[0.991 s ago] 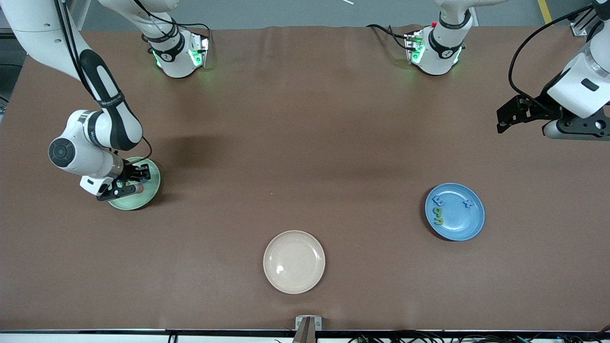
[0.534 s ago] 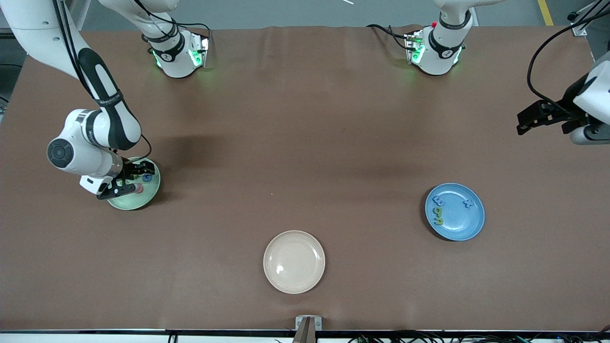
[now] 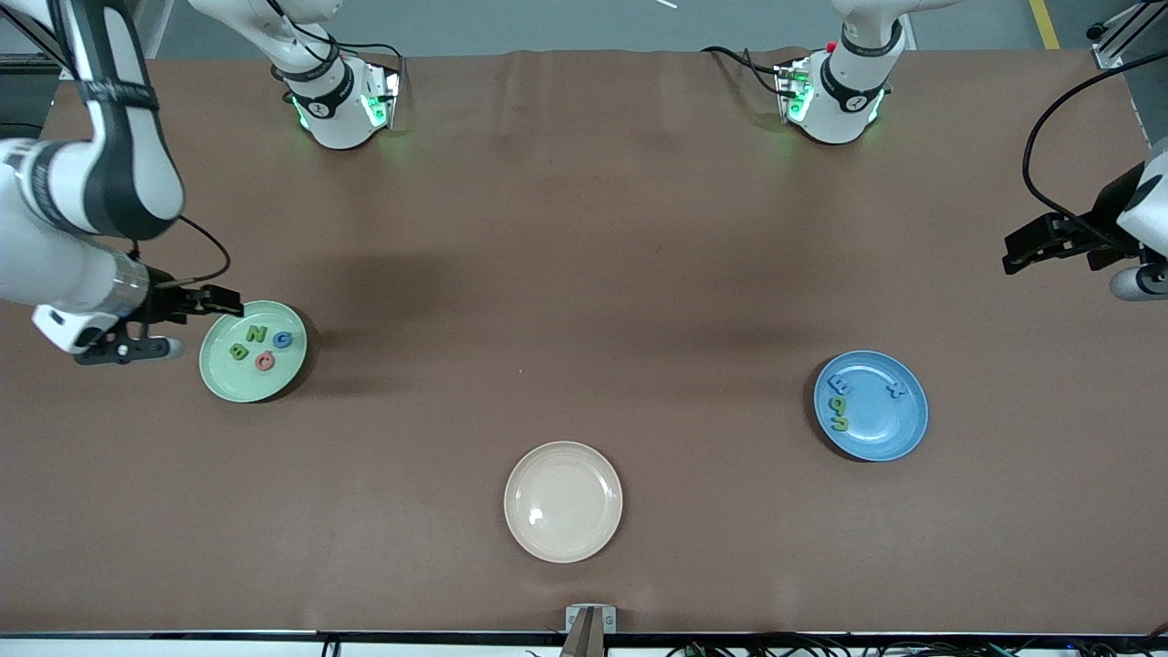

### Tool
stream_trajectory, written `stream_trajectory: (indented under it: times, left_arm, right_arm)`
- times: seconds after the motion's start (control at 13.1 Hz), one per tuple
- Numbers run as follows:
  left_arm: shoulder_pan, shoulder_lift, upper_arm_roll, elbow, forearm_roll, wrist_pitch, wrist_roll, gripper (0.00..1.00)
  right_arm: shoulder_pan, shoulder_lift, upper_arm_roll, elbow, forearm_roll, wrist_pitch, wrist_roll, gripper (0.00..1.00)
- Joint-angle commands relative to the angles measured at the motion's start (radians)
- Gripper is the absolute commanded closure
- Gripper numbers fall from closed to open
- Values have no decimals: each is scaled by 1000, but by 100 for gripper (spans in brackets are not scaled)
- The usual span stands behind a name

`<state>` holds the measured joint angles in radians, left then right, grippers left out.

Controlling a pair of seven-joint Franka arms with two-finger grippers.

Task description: Sort upper and lower case letters into plates

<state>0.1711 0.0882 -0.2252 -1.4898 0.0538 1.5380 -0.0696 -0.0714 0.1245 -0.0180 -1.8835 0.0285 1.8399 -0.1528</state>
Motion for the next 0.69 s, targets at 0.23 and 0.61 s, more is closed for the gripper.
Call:
stream_trajectory:
  times: [0.23, 0.61]
  left_arm:
    - [1, -10, -48, 26, 21, -10, -4, 0]
    - [2, -39, -108, 23, 21, -12, -27, 0]
  right_arm:
    - [59, -52, 3, 306, -6, -316, 151, 1]
    - [56, -65, 0, 435, -4, -372, 176, 0]
